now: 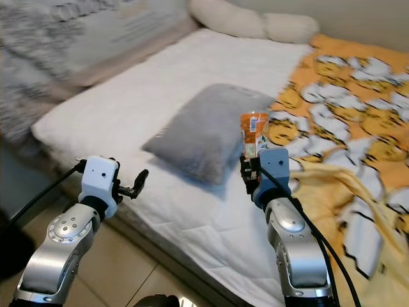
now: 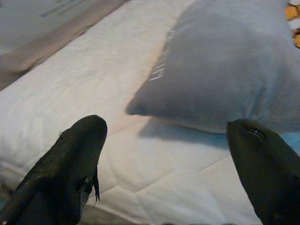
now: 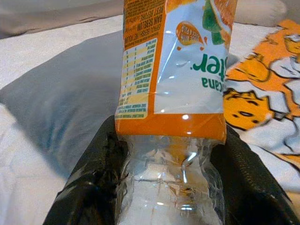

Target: Clean up the room

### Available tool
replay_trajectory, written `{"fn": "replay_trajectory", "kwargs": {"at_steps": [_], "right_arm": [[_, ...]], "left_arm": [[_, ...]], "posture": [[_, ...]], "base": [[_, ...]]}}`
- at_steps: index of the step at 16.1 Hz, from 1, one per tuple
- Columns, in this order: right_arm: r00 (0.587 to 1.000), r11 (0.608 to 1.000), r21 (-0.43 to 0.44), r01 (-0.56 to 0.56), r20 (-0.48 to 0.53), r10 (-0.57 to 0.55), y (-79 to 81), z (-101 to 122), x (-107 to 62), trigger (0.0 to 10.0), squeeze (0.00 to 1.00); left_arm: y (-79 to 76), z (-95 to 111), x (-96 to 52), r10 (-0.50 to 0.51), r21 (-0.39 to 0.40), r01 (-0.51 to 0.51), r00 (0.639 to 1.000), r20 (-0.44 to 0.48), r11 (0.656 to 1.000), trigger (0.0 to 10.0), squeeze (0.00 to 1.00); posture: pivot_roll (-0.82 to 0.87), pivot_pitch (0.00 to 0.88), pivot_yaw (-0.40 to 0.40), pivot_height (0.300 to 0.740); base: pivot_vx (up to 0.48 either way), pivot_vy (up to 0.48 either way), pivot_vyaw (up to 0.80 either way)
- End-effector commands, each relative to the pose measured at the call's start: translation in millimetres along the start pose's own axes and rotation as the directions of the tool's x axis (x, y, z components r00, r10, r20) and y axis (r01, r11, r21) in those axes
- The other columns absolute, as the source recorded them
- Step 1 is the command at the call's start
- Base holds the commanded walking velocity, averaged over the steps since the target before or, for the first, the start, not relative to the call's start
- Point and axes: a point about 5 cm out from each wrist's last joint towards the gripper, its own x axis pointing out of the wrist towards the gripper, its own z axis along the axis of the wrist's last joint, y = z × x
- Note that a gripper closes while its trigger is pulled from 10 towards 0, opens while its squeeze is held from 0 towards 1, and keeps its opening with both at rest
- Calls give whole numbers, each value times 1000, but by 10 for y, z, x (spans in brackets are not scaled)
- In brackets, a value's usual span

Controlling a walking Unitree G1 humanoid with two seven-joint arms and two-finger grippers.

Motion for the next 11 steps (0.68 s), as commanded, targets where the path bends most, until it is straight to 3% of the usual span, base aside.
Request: {"fn": "replay_trajectory", "kwargs": {"at_steps": [1, 5, 8, 11], "right_arm": [[999, 1000, 0, -4, 33, 4, 30, 61, -19, 10000, 0], [999, 997, 65, 35, 16, -36, 7, 24, -2, 10000, 0], [993, 994, 14, 111, -46, -110, -122, -85, 35, 10000, 0], [995, 995, 40, 86, -60, -83, -90, -100, 36, 10000, 0]], "left_arm": [[17, -12, -6, 20, -7, -20, 1000, -5, 1000, 10000, 0], [17, -38, -7, 24, -50, -25, 999, -34, 998, 10000, 0], [42, 10, -3, 64, -9, -63, 998, 18, 998, 10000, 0], [41, 25, -1, 70, -6, -70, 997, 22, 998, 10000, 0]], "posture": [[14, 0, 60, 740], [7, 0, 68, 740], [13, 0, 73, 740], [18, 0, 72, 740]], "base": [[0, 0, 800], [0, 0, 800], [0, 0, 800], [0, 0, 800]]}}
